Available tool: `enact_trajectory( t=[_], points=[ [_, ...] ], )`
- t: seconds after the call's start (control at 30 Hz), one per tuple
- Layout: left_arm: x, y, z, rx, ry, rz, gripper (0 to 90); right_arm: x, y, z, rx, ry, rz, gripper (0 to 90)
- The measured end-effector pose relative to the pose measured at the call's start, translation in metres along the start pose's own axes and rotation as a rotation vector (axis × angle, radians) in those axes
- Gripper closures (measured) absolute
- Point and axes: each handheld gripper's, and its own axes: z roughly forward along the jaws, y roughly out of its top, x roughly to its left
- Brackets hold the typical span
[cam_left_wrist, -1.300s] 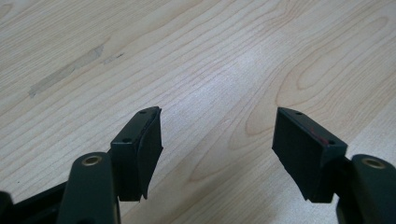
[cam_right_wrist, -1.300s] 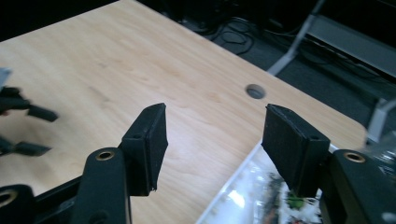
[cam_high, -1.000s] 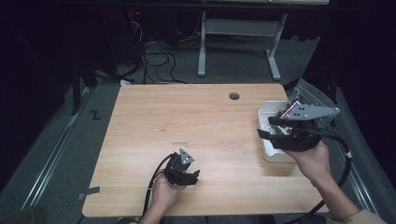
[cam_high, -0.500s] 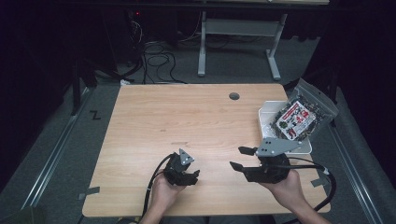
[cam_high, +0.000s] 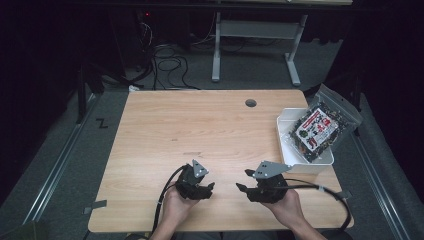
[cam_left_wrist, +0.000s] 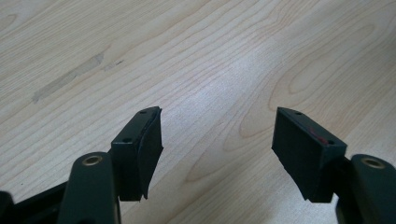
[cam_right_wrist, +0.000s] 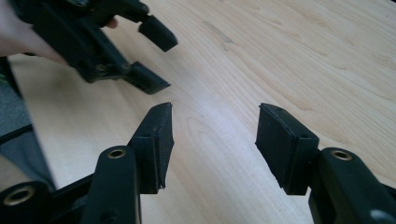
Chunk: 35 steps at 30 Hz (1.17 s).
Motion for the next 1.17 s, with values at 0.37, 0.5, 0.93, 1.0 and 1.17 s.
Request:
enact_trajectory(
  t=[0.37,0.5,0.93,1.0,1.17],
  points=[
    [-0.003,0.0,0.002,0.002,-0.006,0.011,33.7,-0.021,-0.03,0.019,0.035,-0.062,0.034,47.8],
    [-0.005,0.0,0.003,0.003,-0.011,0.011,33.7,-0.025,-0.031,0.023,0.034,-0.075,0.036,47.7],
    [-0.005,-0.001,0.006,0.009,-0.019,0.004,33.7,-0.04,-0.046,0.036,0.052,-0.071,0.076,45.3],
    [-0.005,-0.001,0.006,0.011,-0.018,0.003,33.6,-0.041,-0.047,0.036,0.054,-0.072,0.08,45.7],
    [-0.004,-0.001,0.005,0.006,-0.02,-0.003,33.6,-0.044,-0.05,0.035,0.058,-0.071,0.091,46.3]
  ],
)
